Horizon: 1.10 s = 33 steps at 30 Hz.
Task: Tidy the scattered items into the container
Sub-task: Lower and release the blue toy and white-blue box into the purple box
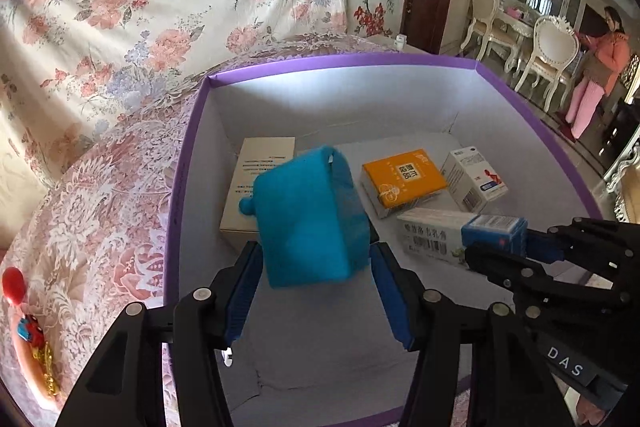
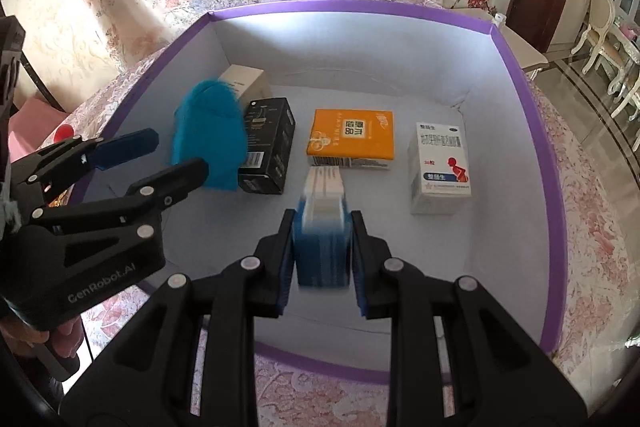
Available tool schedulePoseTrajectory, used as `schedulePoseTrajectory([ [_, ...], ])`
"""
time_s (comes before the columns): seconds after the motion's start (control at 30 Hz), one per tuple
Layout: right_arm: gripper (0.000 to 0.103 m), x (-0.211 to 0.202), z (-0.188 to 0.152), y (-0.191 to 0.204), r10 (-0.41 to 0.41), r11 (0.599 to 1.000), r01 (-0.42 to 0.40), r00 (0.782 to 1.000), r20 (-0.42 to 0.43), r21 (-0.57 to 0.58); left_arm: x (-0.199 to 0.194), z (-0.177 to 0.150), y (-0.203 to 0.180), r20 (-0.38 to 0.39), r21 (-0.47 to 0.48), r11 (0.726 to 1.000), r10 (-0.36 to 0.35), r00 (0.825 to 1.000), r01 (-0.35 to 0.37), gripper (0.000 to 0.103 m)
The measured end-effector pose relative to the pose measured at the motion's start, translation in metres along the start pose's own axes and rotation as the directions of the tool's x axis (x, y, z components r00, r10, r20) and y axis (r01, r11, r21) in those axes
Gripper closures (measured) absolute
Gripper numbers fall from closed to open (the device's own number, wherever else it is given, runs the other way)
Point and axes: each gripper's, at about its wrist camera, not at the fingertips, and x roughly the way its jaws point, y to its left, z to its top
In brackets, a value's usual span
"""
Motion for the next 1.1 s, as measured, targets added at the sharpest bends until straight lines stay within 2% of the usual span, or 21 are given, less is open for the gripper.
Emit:
schedulePoseTrajectory([
  [0.1,0.068,-0.003,0.001,0.002,-0.008,1.0,0.008,1.0,0.009,-0.007,-0.003,0.0,0.002,0.01,-0.011,1.0,0.0,1.0,0.0,0.046],
  [0.17,0.041,-0.007,0.002,0.007,-0.011,1.0,0.011,0.999,0.031,-0.019,-0.006,0.0,0.003,0.017,-0.018,1.0,0.001,1.0,0.0,0.046],
  [0.2,0.04,-0.009,0.002,0.01,-0.012,1.0,0.014,0.999,0.05,-0.027,-0.007,-0.001,0.004,0.021,-0.021,1.0,0.001,1.0,0.0,0.046],
  [0.37,0.04,-0.013,0.004,0.018,-0.029,1.0,0.03,0.994,0.108,-0.009,-0.01,-0.001,0.011,0.04,-0.054,0.999,0.004,0.999,-0.002,0.047],
  [0.57,0.04,-0.011,0.002,0.019,-0.065,0.998,0.061,0.988,0.139,0.029,-0.014,-0.006,0.01,0.066,-0.051,0.999,0.018,0.998,-0.015,0.047],
  [1.1,0.04,-0.008,-0.006,0.012,-0.066,0.997,0.059,0.99,0.127,0.06,-0.014,-0.011,0.006,0.071,-0.042,0.999,0.019,0.997,-0.016,0.046],
])
